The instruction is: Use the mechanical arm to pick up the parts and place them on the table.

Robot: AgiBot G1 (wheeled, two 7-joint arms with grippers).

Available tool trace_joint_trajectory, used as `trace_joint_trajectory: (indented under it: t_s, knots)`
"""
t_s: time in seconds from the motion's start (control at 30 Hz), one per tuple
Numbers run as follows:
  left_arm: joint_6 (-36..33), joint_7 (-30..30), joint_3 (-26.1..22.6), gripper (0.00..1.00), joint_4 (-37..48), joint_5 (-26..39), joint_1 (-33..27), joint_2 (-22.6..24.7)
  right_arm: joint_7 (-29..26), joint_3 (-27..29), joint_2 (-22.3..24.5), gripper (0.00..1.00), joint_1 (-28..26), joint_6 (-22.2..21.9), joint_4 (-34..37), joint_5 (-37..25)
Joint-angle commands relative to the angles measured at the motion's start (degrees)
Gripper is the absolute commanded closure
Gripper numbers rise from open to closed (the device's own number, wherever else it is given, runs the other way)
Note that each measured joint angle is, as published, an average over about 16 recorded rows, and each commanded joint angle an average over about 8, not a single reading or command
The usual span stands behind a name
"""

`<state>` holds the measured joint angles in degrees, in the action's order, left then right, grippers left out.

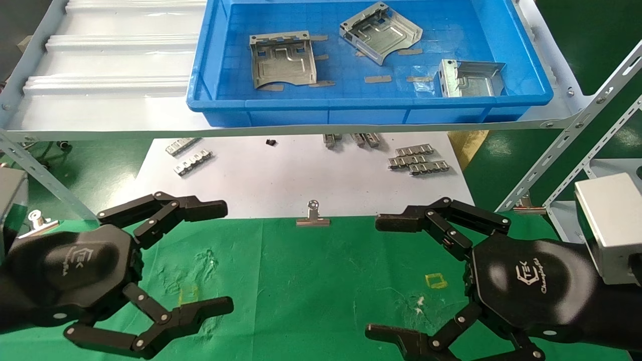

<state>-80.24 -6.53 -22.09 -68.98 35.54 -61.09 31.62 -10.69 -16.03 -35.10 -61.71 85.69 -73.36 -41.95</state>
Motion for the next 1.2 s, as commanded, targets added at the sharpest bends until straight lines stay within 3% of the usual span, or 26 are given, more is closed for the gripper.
trace_joint_trajectory:
  t_s: [0.03, 1.2]
  knots:
    - [0.0, 0.0, 0.0, 0.0, 0.0, 0.0, 0.0, 0.0, 0.0, 0.0, 0.0, 0.0, 0.0, 0.0, 0.0, 0.0]
    - [0.0, 0.0, 0.0, 0.0, 0.0, 0.0, 0.0, 0.0, 0.0, 0.0, 0.0, 0.0, 0.0, 0.0, 0.0, 0.0]
